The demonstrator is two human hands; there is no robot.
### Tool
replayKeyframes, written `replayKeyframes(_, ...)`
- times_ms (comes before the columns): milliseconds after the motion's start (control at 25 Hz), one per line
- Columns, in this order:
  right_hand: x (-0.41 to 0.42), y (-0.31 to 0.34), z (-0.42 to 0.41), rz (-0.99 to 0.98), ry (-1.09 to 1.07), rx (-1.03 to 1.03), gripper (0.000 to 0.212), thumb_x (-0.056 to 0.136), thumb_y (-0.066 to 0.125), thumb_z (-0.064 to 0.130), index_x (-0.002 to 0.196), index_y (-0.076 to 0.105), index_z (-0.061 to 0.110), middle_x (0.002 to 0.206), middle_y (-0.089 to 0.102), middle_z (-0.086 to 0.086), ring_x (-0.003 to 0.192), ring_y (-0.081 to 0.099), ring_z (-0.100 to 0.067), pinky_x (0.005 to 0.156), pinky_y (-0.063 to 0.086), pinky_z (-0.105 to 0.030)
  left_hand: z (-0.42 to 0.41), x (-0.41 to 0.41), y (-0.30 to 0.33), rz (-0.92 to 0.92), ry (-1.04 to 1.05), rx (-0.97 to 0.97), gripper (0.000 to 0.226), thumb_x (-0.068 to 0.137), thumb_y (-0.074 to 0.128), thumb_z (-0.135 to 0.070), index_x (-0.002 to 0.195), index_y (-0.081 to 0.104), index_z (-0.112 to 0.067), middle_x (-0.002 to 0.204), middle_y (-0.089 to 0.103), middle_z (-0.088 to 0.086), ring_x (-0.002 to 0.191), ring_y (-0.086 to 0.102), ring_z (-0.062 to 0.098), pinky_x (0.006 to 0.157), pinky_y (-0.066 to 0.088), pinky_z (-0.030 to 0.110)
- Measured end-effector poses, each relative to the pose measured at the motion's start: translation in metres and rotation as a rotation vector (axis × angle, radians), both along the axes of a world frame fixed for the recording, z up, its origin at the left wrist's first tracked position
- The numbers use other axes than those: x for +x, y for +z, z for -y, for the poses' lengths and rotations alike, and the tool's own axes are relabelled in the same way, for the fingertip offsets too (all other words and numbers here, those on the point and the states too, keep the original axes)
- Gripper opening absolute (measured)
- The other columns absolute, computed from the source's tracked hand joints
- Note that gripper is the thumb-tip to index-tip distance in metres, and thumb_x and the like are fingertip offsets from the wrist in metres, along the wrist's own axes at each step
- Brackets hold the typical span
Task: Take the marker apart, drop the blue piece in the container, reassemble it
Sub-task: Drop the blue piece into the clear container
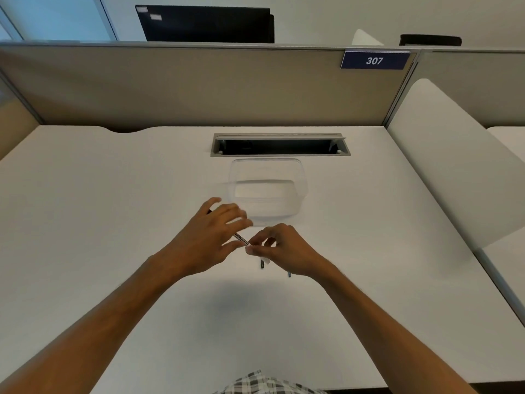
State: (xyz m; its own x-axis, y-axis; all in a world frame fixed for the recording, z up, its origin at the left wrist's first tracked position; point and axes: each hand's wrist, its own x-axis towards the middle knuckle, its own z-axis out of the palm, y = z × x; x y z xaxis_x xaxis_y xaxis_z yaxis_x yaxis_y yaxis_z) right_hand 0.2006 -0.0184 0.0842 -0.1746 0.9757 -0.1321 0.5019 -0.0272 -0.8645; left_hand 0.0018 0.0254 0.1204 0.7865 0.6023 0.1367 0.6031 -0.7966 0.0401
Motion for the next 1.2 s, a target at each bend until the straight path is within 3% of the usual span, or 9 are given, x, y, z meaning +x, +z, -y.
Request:
replayKeyframes(80,-0.001,-0.007,-0.001,-0.07,-0.017,-0.042,0.015,0.084,0.075,0.033,0.088,0.08,0.02,0.084,0.077,0.002,0.076,0.07,-0.015,0.072,0.054,-0.03,0.001,-0.003,0.0,0.093,0.025,0.074,0.047,0.087,0.062,-0.034,0.131,0.054,-0.018,0.141,0.051,0.01,0.13,0.046,0.029,0.111,0.028,0.048)
replayKeyframes(240,-0.002,-0.022,-0.003,-0.241,-0.11,-0.134,0.009,0.082,0.077,0.026,0.087,0.081,0.019,0.084,0.078,0.004,0.081,0.071,-0.014,0.072,0.052,-0.023,0.011,-0.017,-0.019,0.271,0.143,0.097,0.045,0.092,0.05,-0.038,0.13,0.053,-0.014,0.141,0.05,0.012,0.123,0.051,0.029,0.102,0.042,0.042)
replayKeyframes(360,-0.004,-0.032,-0.002,-0.331,-0.171,-0.174,0.012,0.082,0.078,0.021,0.091,0.079,0.014,0.081,0.076,0.002,0.07,0.066,-0.005,0.059,0.045,-0.012,0.019,-0.038,-0.052,0.337,0.304,0.017,0.049,0.092,0.046,-0.04,0.129,0.055,-0.009,0.139,0.052,0.014,0.123,0.053,0.03,0.099,0.045,0.045)
replayKeyframes(520,-0.012,-0.044,-0.003,-0.353,-0.267,-0.152,0.011,0.081,0.078,0.018,0.089,0.078,0.011,0.083,0.077,-0.008,0.069,0.064,-0.01,0.056,0.045,-0.018,0.025,-0.067,-0.094,0.275,0.455,-0.118,0.062,0.093,0.03,-0.054,0.133,0.051,-0.01,0.142,0.049,0.012,0.129,0.048,0.03,0.104,0.04,0.047)
replayKeyframes(640,-0.02,-0.05,-0.006,-0.365,-0.345,-0.114,0.008,0.08,0.079,0.018,0.086,0.078,0.013,0.084,0.079,-0.003,0.077,0.072,-0.018,0.066,0.053,-0.028,0.024,-0.08,-0.115,0.177,0.5,-0.177,0.075,0.09,0.017,-0.064,0.139,0.044,-0.014,0.148,0.041,0.011,0.137,0.037,0.03,0.11,0.031,0.047)
replayKeyframes(840,-0.034,-0.06,-0.01,-0.169,-0.387,0.07,0.01,0.082,0.076,0.024,0.088,0.076,0.016,0.083,0.077,0.009,0.08,0.071,-0.001,0.068,0.045,-0.017,0.022,-0.093,-0.142,0.107,0.532,-0.259,0.083,0.084,0.001,-0.073,0.148,0.023,-0.026,0.158,0.019,0.003,0.146,0.013,0.021,0.117,0.012,0.044)
replayKeyframes(960,-0.042,-0.065,-0.01,0.051,-0.348,0.189,0.008,0.086,0.071,0.031,0.088,0.074,0.025,0.082,0.074,0.018,0.068,0.061,0.005,0.063,0.037,-0.016,0.024,-0.094,-0.152,0.105,0.536,-0.266,0.073,0.087,0.002,-0.068,0.148,0.016,-0.031,0.16,0.013,0.0,0.147,0.006,0.016,0.118,0.004,0.04)
replayKeyframes(1040,-0.047,-0.071,-0.008,0.203,-0.299,0.248,0.008,0.088,0.068,0.032,0.092,0.073,0.027,0.085,0.074,0.016,0.063,0.055,0.001,0.06,0.029,-0.012,0.024,-0.093,-0.155,0.112,0.543,-0.258,0.068,0.089,0.009,-0.064,0.148,0.017,-0.032,0.16,0.013,-0.001,0.146,0.006,0.015,0.118,0.005,0.041)
replayKeyframes(1200,-0.052,-0.08,-0.005,0.325,-0.207,0.262,0.017,0.093,0.063,0.03,0.104,0.072,0.021,0.094,0.075,0.007,0.082,0.064,-0.017,0.07,0.035,-0.024,0.023,-0.094,-0.158,0.129,0.545,-0.242,0.064,0.091,0.016,-0.06,0.148,0.021,-0.032,0.159,0.015,-0.001,0.147,0.009,0.015,0.119,0.008,0.042)
